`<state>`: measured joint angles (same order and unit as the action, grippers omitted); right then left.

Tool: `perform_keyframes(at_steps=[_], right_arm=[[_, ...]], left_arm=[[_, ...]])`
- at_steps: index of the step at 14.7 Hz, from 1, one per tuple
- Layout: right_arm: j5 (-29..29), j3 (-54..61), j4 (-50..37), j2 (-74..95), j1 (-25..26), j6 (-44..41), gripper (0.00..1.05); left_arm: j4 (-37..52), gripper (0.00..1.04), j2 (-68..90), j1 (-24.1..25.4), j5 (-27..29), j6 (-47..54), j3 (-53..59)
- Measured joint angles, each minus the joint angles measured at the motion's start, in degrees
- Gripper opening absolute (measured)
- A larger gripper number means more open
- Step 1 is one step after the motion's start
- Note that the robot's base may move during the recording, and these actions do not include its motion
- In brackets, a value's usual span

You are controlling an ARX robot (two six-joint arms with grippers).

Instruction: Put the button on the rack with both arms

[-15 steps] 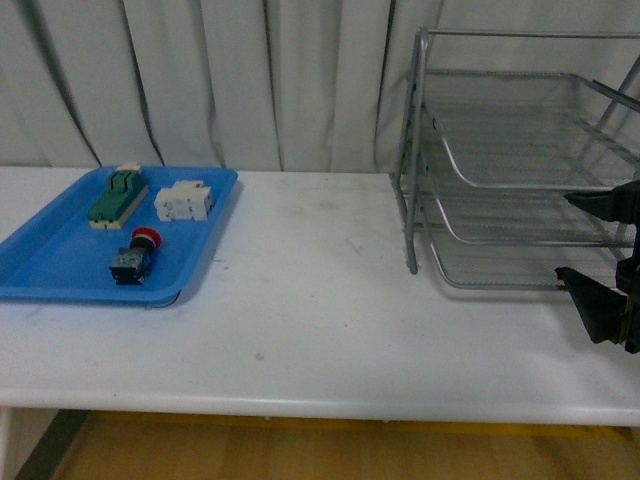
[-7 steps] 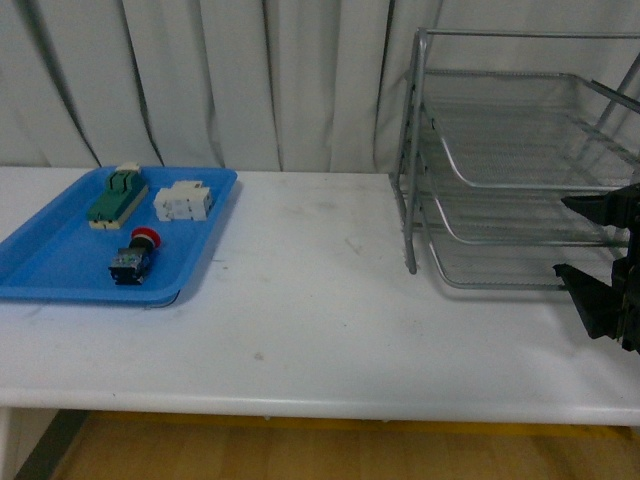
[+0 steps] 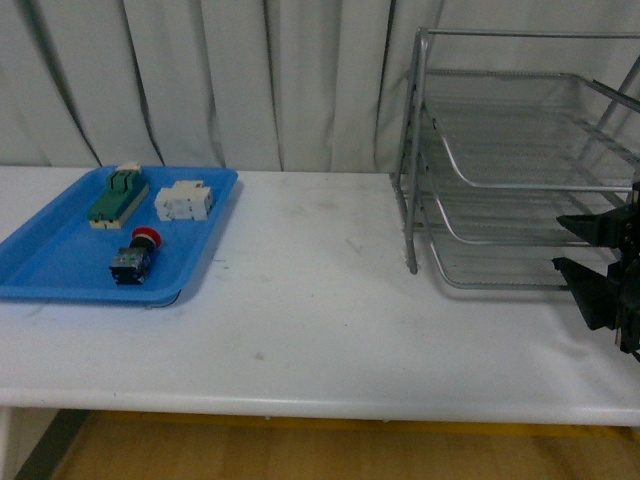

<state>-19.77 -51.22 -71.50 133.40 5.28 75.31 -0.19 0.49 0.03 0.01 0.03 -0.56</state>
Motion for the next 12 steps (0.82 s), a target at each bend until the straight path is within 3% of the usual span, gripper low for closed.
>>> perform_keyframes(at_steps=[1,2,5,6,7,12], right_arm=[[1.1,-1.2,0.7,0.7,0.8,-0.4,0.33],[2.3,-0.6,-2.4,1.1,1.1,5.8,0.04],[5.0,22.8,-4.4,-9.7,0.9,6.6,0.04],[4.6,24.0,-4.1,-9.8,1.2,3.8,0.17],[4.6,24.1,-3.9,-9.8,1.3,2.9,0.23],[4.6,24.5,-3.5,-9.8,1.9,1.4,0.38]], left_arm=[[0.0,0.98,0.0,0.0,0.0,0.0,0.0],[0.0,0.98,0.0,0.0,0.0,0.0,0.0],[0.0,0.98,0.0,0.0,0.0,0.0,0.0],[0.0,0.98,0.0,0.0,0.0,0.0,0.0],[0.0,0.98,0.0,0.0,0.0,0.0,0.0],[0.0,0.98,0.0,0.0,0.0,0.0,0.0]])
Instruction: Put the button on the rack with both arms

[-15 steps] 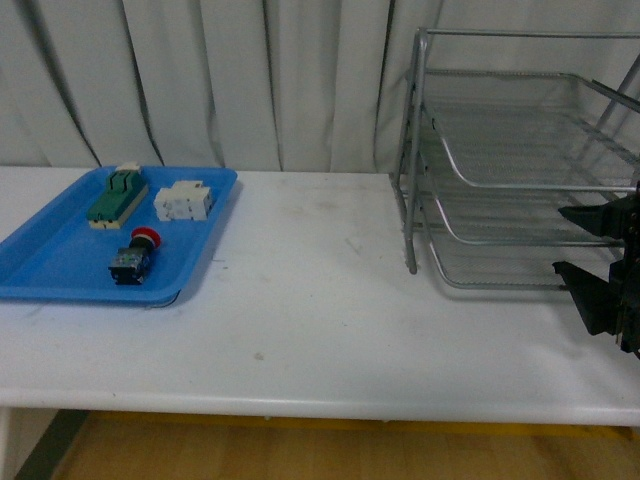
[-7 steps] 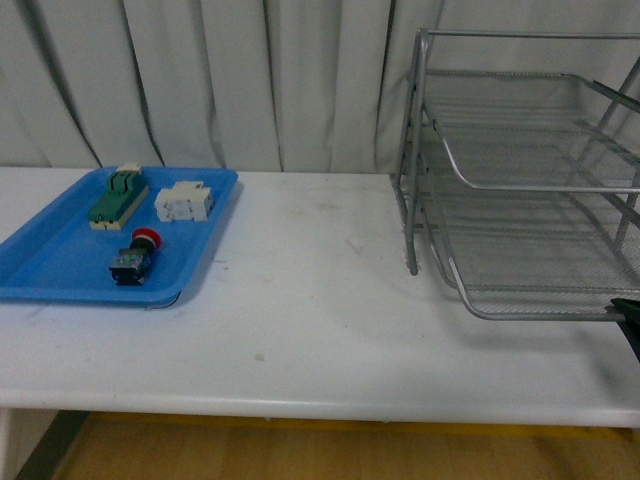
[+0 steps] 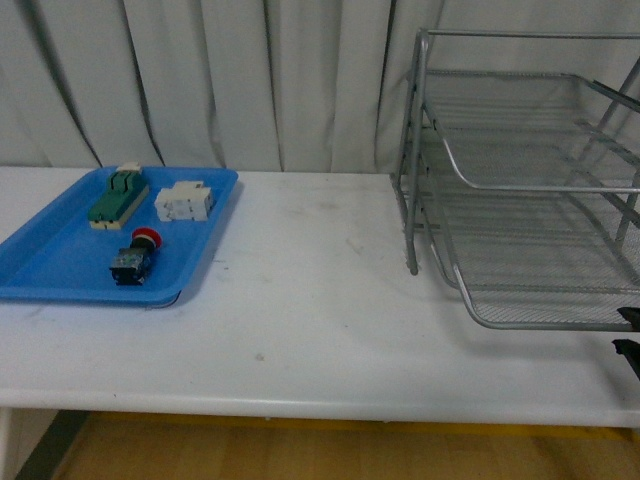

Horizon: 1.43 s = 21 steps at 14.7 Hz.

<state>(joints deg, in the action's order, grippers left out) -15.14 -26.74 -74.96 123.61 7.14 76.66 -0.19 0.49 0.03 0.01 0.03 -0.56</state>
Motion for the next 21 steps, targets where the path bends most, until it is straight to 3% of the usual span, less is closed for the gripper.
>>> perform_keyframes(at_steps=[2,7,15,18,21], right_arm=[[-0.1,0.2,0.2,0.0,0.1,-0.3,0.42],[-1.0,2.6,1.2,-4.8,1.2,-2.2,1.0],[-1.5,11.3,1.6,-18.4,2.7,-4.1,0.98],[-3.5,15.2,1.7,-37.9,3.7,-11.0,0.98],[-6.6,15.6,16.6,-61.5,8.5,-17.2,0.98]], left_arm=[[0.0,0.98,0.0,0.0,0.0,0.0,0.0],[0.0,0.98,0.0,0.0,0.0,0.0,0.0],[0.0,0.98,0.0,0.0,0.0,0.0,0.0],[0.0,0.98,0.0,0.0,0.0,0.0,0.0],[0.0,0.98,0.0,0.0,0.0,0.0,0.0]])
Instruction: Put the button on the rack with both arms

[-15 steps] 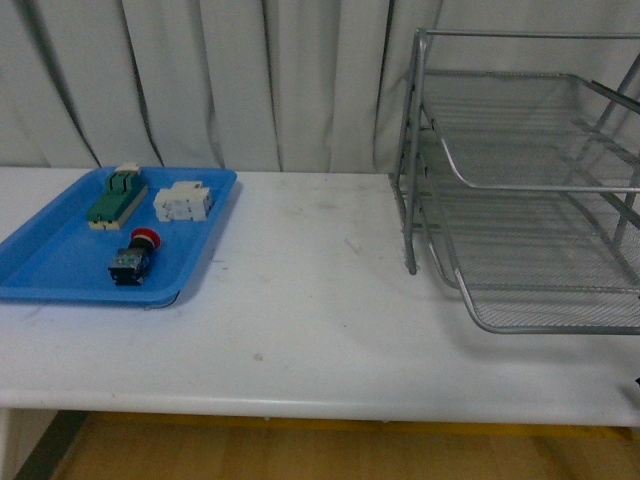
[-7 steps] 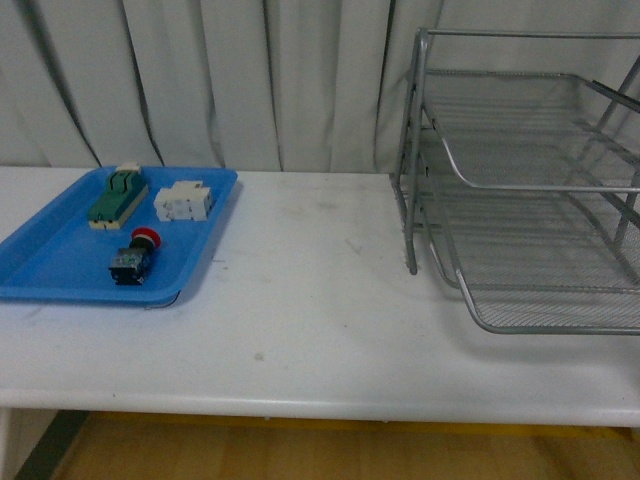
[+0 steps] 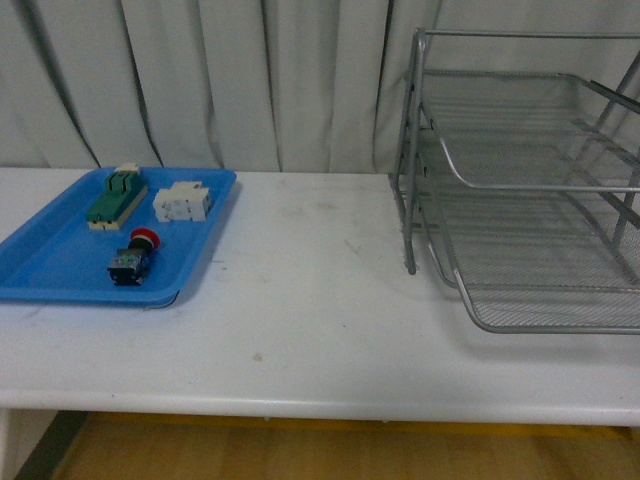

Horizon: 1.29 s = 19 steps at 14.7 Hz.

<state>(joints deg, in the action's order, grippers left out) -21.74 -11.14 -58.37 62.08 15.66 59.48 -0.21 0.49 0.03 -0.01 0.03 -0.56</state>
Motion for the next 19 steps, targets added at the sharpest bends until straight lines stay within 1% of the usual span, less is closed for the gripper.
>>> perform_keyframes(at_steps=[1,2,3,4,5,6,7,8,9,10,11,13,16,17,19], right_arm=[[4.4,-2.0,15.5,-10.1,0.2,-12.5,0.86],[5.3,-2.5,25.7,-18.5,0.2,-26.4,0.73],[5.9,-2.3,33.5,-25.1,0.0,-39.0,0.6],[8.0,-1.2,38.4,-29.9,-1.6,-48.3,0.47],[9.6,0.7,39.6,-33.0,-3.7,-53.4,0.34],[10.9,2.0,39.9,-34.4,-5.3,-56.3,0.22],[12.9,3.6,40.6,-36.5,-6.8,-57.9,0.05],[13.9,4.5,41.2,-38.1,-8.0,-58.5,0.02],[14.9,5.2,41.8,-39.6,-9.0,-58.9,0.02],[20.0,6.1,42.6,-41.3,-13.2,-59.0,0.02],[20.8,6.8,43.3,-42.6,-16.0,-59.1,0.02],[21.8,7.9,44.7,-45.1,-15.6,-59.1,0.02],[21.8,8.8,46.8,-48.2,-15.6,-59.1,0.02],[21.8,9.8,45.7,-49.2,-15.6,-59.1,0.02],[21.8,10.5,47.6,-51.4,-15.6,-59.1,0.02]], left_arm=[[0.0,0.98,0.0,0.0,0.0,0.0,0.0],[0.0,0.98,0.0,0.0,0.0,0.0,0.0],[0.0,0.98,0.0,0.0,0.0,0.0,0.0],[0.0,0.98,0.0,0.0,0.0,0.0,0.0],[0.0,0.98,0.0,0.0,0.0,0.0,0.0],[0.0,0.98,0.0,0.0,0.0,0.0,0.0],[0.0,0.98,0.0,0.0,0.0,0.0,0.0],[0.0,0.98,0.0,0.0,0.0,0.0,0.0],[0.0,0.98,0.0,0.0,0.0,0.0,0.0],[0.0,0.98,0.0,0.0,0.0,0.0,0.0],[0.0,0.98,0.0,0.0,0.0,0.0,0.0],[0.0,0.98,0.0,0.0,0.0,0.0,0.0],[0.0,0.98,0.0,0.0,0.0,0.0,0.0],[0.0,0.98,0.0,0.0,0.0,0.0,0.0],[0.0,0.98,0.0,0.0,0.0,0.0,0.0]])
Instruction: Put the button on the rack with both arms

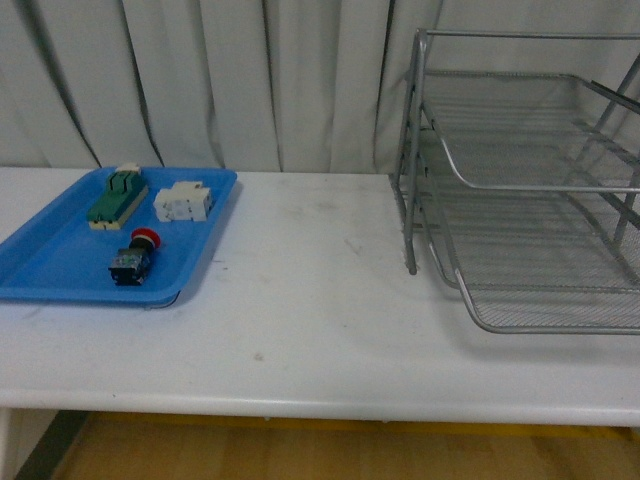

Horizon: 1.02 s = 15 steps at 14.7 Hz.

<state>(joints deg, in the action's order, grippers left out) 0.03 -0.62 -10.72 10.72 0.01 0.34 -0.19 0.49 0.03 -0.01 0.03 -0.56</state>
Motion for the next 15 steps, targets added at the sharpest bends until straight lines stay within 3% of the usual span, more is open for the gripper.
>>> perform_keyframes(at_steps=[1,3,7,8,11,13,15], right_arm=[[0.0,0.0,0.5,-0.9,0.0,0.0,0.02],[0.0,0.0,11.1,-9.5,0.0,0.0,0.02],[0.0,0.0,11.0,-10.5,0.0,0.0,0.02],[0.0,0.0,10.9,-10.5,0.0,-0.1,0.09],[0.0,0.0,10.9,-10.5,0.0,-0.1,0.45],[0.0,0.0,11.0,-10.5,0.0,-0.1,0.6],[0.0,0.0,10.9,-10.5,0.0,-0.1,0.86]], left_arm=[[0.0,0.98,0.0,0.0,0.0,0.0,0.0],[0.0,0.98,0.0,0.0,0.1,0.0,0.0],[0.0,0.98,0.0,0.0,0.0,0.0,0.0],[0.0,0.98,0.0,0.0,0.0,0.0,0.0],[0.0,0.98,0.0,0.0,0.0,0.0,0.0],[0.0,0.98,0.0,0.0,0.0,0.0,0.0],[0.0,0.98,0.0,0.0,0.0,0.0,0.0]])
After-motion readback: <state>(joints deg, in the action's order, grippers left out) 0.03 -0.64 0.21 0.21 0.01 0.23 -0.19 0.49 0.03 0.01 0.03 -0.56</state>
